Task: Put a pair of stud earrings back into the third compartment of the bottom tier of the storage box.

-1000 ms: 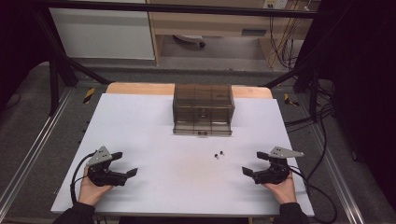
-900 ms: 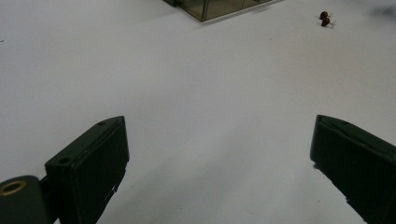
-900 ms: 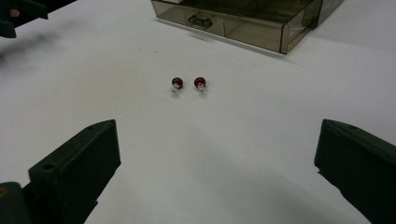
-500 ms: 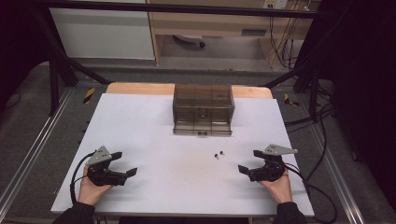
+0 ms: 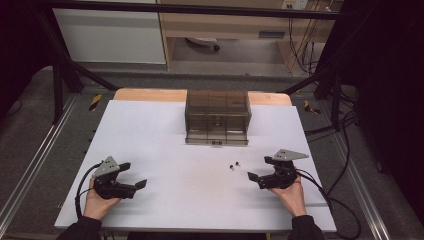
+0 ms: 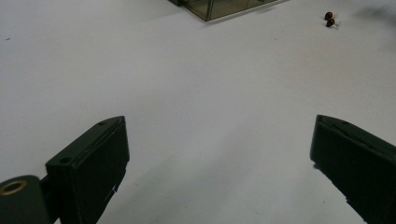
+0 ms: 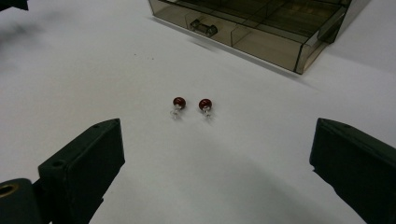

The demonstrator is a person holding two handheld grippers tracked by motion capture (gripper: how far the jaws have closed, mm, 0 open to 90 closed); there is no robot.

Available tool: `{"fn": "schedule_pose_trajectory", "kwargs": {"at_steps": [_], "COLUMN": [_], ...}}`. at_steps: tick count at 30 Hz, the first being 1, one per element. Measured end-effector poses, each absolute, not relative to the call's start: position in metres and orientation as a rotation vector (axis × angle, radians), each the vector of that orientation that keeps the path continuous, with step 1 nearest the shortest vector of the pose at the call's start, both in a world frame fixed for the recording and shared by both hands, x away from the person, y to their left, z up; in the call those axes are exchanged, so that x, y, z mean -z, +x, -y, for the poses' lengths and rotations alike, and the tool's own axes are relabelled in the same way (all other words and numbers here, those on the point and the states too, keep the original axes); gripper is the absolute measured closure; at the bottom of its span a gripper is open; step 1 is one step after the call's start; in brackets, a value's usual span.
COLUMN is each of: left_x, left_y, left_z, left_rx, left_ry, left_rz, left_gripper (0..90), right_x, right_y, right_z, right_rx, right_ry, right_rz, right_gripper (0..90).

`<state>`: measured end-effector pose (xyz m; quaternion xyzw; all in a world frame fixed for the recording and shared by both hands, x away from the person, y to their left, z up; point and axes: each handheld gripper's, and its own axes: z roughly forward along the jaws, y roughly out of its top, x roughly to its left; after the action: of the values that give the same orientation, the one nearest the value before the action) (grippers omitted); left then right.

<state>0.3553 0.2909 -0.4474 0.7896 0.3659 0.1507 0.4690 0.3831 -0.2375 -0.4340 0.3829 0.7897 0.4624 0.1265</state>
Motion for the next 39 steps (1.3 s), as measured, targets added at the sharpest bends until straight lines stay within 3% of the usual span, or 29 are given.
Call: {"fn": "schedule_pose_trajectory", "kwargs": {"at_steps": [18,39], "left_x": [0.448,0.448], "left_y": [0.356,0.356], "left_z": [-0.291,-0.291], "left_rx": [-0.373,-0.374], "left_ry": [1.940,1.940], "left_rz": [-0.897,-0.898], "left_gripper": [4.3,4.4], "right_x": [0.437,0.455], "right_y": [0.407,0.424], "right_z": [0.210,0.196], "right_rx": [-1.252,-1.230], "right_ry": [1.128,1.094], "right_rz": [-2.324,-2.389], "right_gripper": [14.1,57.8]}}
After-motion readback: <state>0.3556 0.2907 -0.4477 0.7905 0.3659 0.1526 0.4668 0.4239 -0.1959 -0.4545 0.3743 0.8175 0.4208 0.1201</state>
